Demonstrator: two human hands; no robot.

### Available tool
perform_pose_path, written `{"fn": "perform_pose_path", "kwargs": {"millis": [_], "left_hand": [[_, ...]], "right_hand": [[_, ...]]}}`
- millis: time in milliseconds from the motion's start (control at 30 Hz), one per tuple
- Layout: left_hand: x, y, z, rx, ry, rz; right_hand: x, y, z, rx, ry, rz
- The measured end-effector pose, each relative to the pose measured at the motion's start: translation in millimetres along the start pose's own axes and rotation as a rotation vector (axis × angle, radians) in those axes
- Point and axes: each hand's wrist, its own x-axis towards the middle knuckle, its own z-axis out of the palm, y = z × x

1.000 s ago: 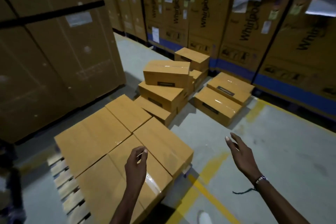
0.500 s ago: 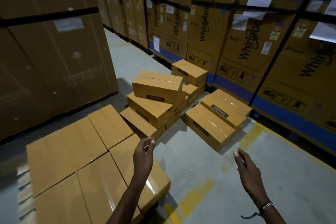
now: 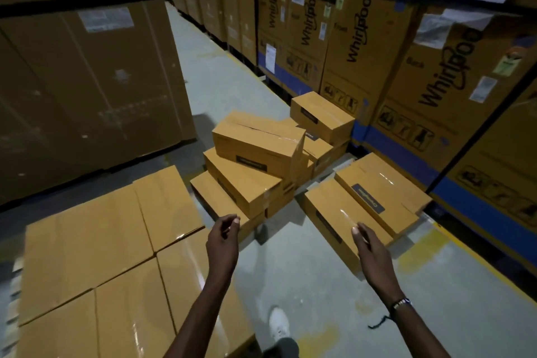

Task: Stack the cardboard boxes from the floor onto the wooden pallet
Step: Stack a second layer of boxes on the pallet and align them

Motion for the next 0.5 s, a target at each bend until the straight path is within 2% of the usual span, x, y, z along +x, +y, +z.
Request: {"fn": "perform_pose_path", "kwargs": {"millis": [233,500], "left_hand": [[116.8,27.8,84.4,-0.032,-0.009,-0.061],[215.4,45.5,133.3,0.003,0.014,-0.084]], "right_hand": [[135.6,-37.8,3.5,-0.051,-0.026,-0.005],[258.9,-73.4,20.2,-0.044,-0.082,0.031]]}}
